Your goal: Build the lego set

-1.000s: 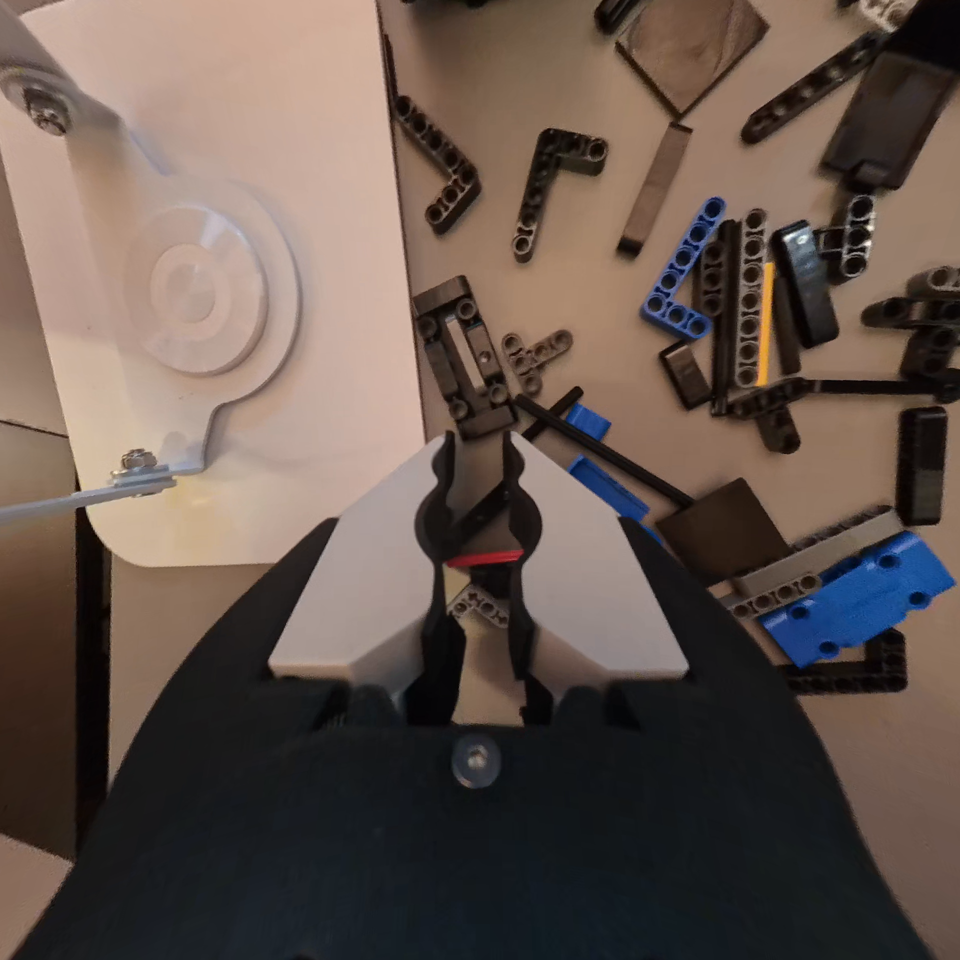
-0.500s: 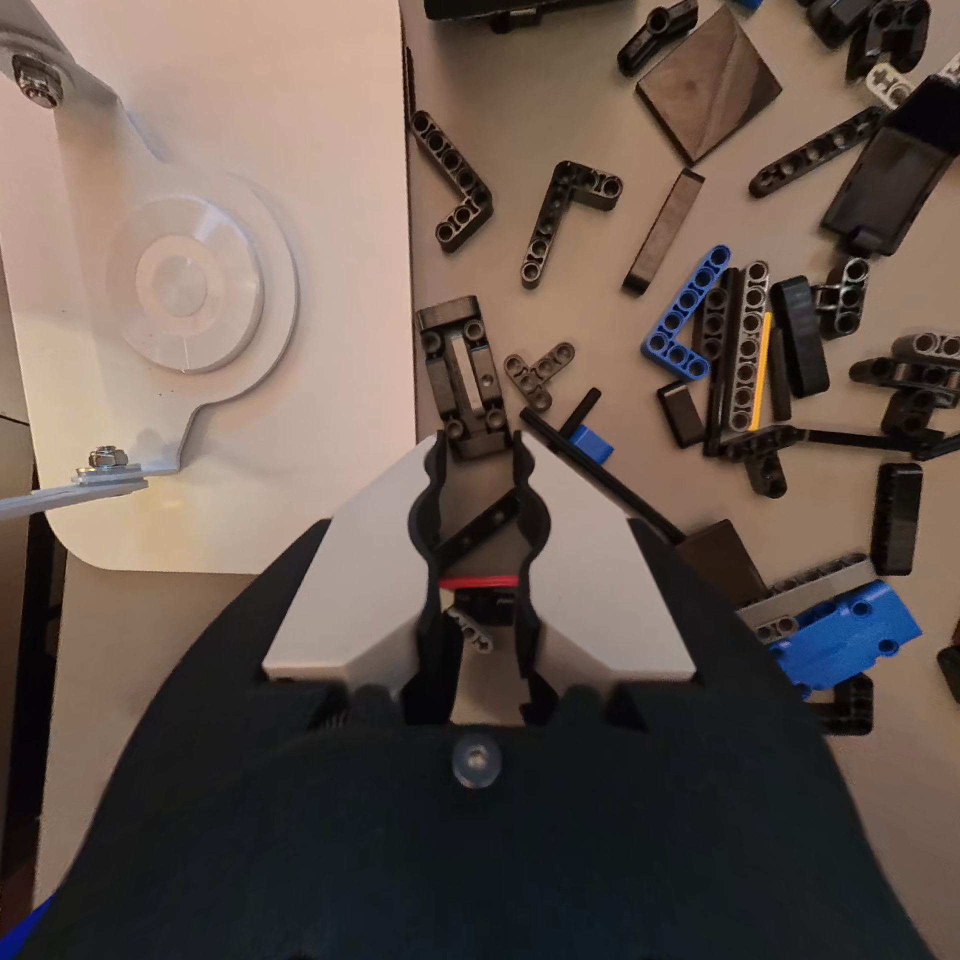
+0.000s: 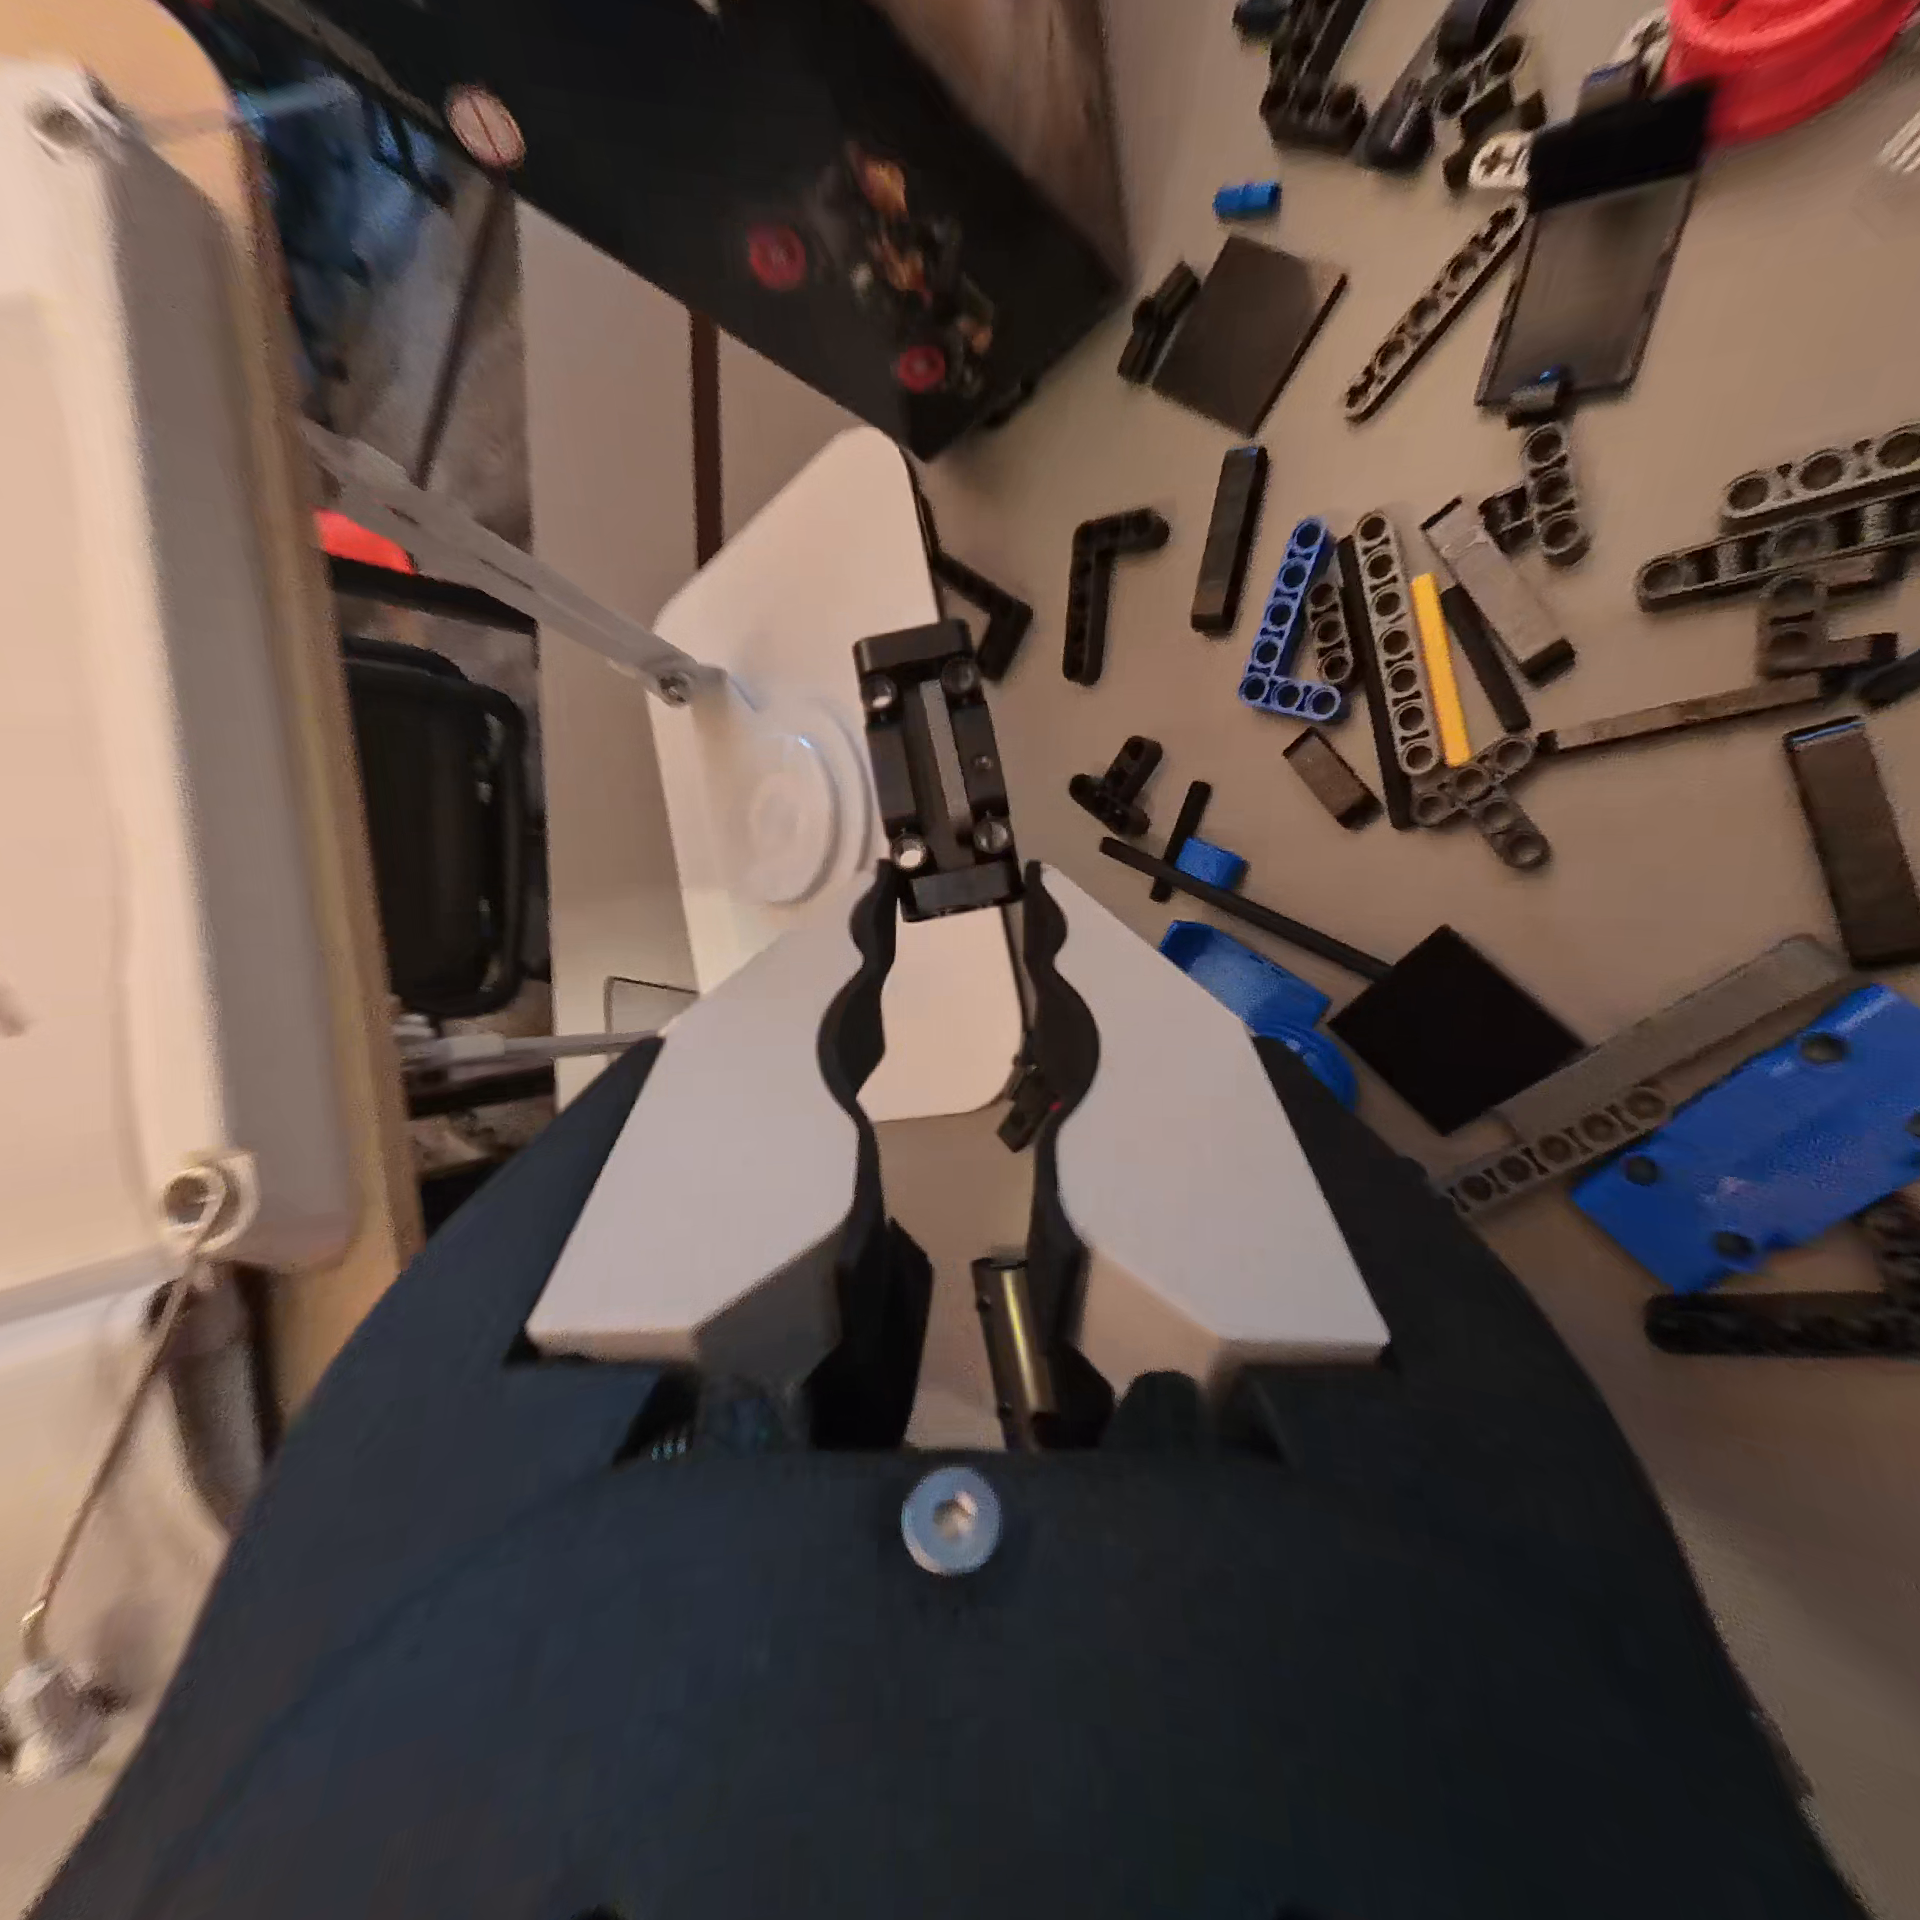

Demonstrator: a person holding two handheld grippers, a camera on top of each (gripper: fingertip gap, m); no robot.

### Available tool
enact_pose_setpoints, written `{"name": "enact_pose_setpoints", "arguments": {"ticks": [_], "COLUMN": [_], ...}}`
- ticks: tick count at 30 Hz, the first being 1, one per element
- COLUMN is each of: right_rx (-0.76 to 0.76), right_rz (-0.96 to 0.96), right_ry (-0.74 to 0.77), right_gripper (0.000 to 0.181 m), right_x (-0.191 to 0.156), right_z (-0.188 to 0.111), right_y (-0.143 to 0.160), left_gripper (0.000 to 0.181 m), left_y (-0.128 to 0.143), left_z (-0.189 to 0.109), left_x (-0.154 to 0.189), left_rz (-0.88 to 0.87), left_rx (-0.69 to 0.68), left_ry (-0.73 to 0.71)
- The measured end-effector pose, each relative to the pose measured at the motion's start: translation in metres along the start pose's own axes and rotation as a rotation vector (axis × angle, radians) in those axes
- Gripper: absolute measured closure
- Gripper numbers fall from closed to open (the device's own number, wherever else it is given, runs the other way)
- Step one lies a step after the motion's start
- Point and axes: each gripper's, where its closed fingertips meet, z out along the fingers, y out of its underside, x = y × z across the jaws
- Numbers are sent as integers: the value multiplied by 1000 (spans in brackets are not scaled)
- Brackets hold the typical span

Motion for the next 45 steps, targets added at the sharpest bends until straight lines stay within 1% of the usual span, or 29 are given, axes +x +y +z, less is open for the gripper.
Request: {"name": "enact_pose_setpoints", "arguments": {"ticks": [2, 7, 10, 14, 17, 19, 22, 25, 28, 32, 33, 34, 35, 41, 45], "right_rx": [-7, 3, -6, -16, 13, 39, 69, 148, 236, 318, 335, 342, 351, 392, 420], "right_rz": [-14, -33, -42, -46, -37, 8, 191, 376, 488, 617, 630, 628, 618, 567, 594], "right_ry": [6, 25, 35, 44, 54, 48, -21, -166, -255, -333, -355, -365, -377, -411, -448], "right_gripper": [171, 170, 169, 169, 169, 165, 160, 152, 152, 152, 155, 165, 170, 174, 174], "right_x": [-1, 0, 0, 1, 4, 6, 10, 9, 15, 26, 25, 25, 23, 16, 14], "right_z": [1, 1, 1, 1, -2, -3, 1, 11, 22, 33, 34, 35, 35, 27, 24], "right_y": [0, -7, -6, -3, -11, -22, -43, -77, -109, -133, -137, -139, -141, -144, -144], "left_gripper": [158, 159, 159, 159, 159, 159, 159, 159, 159, 159, 159, 159, 160, 159, 159], "left_y": [-5, -17, -15, -13, -19, -29, -51, -75, -97, -120, -123, -125, -127, -126, -128], "left_z": [-10, -32, -39, -47, -55, -61, -73, -85, -95, -108, -110, -111, -111, -112, -114], "left_x": [-2, 1, 4, 3, 6, 10, 16, 28, 41, 55, 58, 59, 60, 62, 64], "left_rz": [22, 54, 52, 26, 42, 73, 131, 187, 249, 295, 310, 324, 330, 340, 319], "left_rx": [24, 78, 61, 96, 133, 163, 216, 278, 329, 395, 404, 407, 409, 423, 441], "left_ry": [-36, -71, -58, -65, -69, -80, -109, -132, -154, -164, -167, -175, -175, -195, -195]}}
